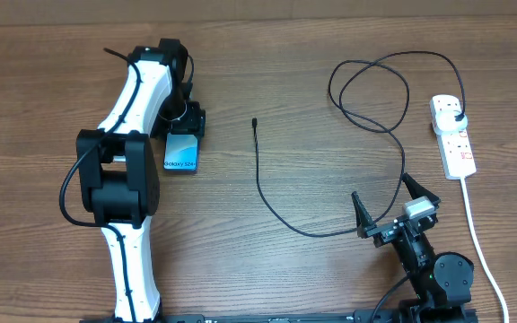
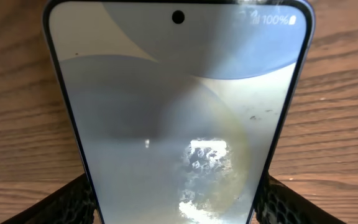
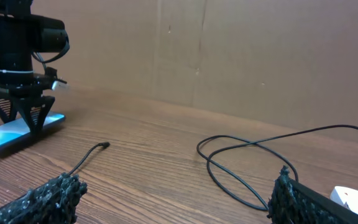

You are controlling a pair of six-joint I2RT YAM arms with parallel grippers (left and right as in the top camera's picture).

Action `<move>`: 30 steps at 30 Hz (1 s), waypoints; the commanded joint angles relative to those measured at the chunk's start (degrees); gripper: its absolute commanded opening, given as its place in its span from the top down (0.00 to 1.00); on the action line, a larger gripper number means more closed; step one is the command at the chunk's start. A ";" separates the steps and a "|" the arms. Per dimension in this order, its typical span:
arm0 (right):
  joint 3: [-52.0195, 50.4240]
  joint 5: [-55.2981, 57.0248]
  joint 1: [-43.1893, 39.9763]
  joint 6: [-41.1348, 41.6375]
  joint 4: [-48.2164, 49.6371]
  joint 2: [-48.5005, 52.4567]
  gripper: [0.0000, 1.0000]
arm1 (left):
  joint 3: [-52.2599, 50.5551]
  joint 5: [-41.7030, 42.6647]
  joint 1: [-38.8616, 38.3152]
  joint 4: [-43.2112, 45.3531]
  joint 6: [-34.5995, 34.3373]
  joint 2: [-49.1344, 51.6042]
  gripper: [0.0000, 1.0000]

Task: Plug charger to phone and switch on socket
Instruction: 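Lift the phone with left gripper and tilt it upright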

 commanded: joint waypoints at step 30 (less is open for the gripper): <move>-0.61 0.37 -0.15 -0.22 0.31 -0.52 0.00 | 6.21 35.28 3.54 -0.55 -24.11 0.28 0.33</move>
